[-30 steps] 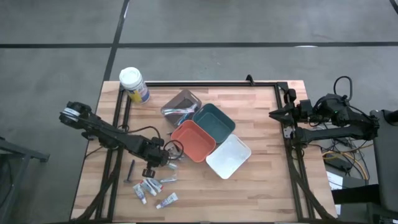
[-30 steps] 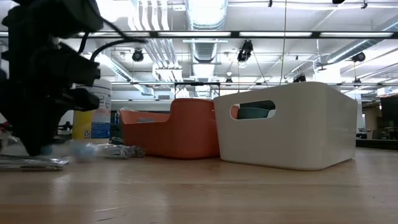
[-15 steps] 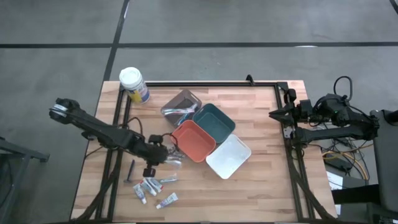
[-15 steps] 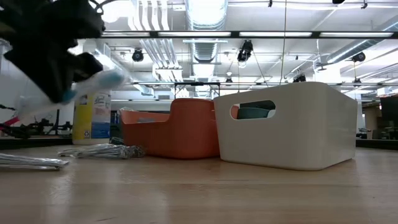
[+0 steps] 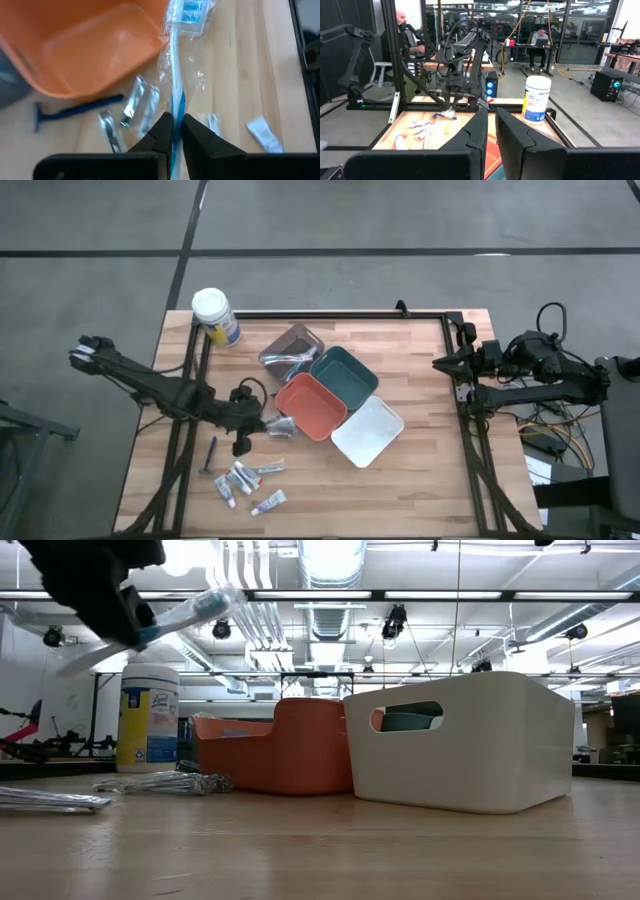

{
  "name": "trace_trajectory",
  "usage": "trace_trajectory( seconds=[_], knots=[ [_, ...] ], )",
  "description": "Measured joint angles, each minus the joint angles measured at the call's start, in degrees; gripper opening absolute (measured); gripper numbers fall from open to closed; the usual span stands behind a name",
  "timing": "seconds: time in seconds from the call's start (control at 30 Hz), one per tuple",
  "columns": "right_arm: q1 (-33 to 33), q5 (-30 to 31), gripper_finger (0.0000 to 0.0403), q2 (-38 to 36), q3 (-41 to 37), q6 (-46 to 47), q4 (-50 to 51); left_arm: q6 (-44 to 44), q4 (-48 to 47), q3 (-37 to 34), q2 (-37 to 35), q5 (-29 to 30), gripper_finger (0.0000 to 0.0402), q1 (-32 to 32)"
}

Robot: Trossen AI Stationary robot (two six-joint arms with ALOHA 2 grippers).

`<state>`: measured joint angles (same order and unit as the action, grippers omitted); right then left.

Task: Pick & Place Travel size toiletries
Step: Put the blue toothbrush into the black bin

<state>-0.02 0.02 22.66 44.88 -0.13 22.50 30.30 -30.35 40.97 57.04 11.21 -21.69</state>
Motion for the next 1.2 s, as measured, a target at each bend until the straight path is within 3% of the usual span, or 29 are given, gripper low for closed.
trace_trajectory(
  seconds=[0.3, 0.43, 0.93, 1.2],
  knots=[
    [0.0, 0.0, 0.0034, 0.0, 0.0, 0.0, 0.0, 5.4, 0.8, 0.0, -3.6, 18.5, 0.0030, 0.5],
    [0.0, 0.0, 0.0034, 0.0, 0.0, 0.1, 0.0, 5.8, 1.0, 0.0, -4.0, 23.2, 0.0030, 1.7],
    [0.0, 0.0, 0.0034, 0.0, 0.0, 0.0, 0.0, 6.7, 2.7, 0.2, -2.6, 24.3, 0.0030, 10.4],
    [0.0, 0.0, 0.0034, 0.0, 0.0, 0.1, 0.0, 6.6, 4.7, 0.3, -2.1, 20.5, 0.0030, 18.7]
  ],
)
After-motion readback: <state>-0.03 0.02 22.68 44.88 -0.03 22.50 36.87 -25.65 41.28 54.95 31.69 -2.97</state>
